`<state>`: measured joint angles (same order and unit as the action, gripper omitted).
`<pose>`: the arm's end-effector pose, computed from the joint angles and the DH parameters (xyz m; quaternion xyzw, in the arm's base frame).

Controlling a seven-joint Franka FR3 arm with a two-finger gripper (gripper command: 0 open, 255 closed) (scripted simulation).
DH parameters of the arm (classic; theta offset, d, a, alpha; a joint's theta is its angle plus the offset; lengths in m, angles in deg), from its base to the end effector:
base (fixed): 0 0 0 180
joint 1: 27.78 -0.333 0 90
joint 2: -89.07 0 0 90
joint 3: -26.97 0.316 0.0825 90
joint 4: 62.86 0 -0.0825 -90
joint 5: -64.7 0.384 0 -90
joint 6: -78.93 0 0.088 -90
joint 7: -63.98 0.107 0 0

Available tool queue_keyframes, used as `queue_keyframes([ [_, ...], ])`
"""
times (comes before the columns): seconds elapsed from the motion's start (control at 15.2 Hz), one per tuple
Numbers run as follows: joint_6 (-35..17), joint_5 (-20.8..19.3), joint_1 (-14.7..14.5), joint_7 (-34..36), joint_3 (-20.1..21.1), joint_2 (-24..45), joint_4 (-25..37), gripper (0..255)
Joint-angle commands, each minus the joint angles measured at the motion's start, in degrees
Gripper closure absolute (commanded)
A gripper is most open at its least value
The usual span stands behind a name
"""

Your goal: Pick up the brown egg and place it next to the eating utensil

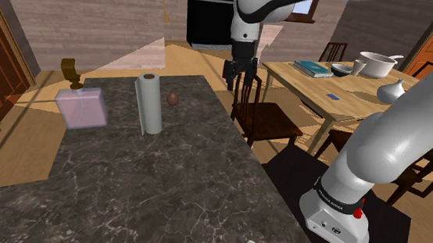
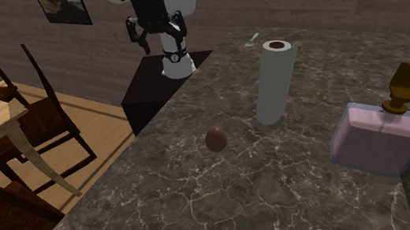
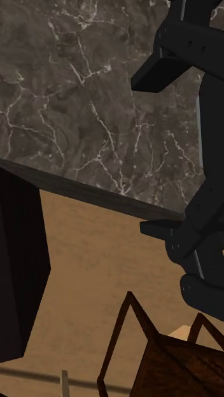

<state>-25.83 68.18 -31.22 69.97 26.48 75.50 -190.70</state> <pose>0.4583 0.0284 0.4570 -0.9955 0.0364 0.0849 0.0231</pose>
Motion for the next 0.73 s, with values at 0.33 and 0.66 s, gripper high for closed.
queue_keyframes([
  [0.33,-5.33,2.05,-1.53,-0.31,1.30,14.20,10.71,0],
  [0.66,-7.17,2.98,-2.46,-0.40,2.25,24.32,20.31,0],
])
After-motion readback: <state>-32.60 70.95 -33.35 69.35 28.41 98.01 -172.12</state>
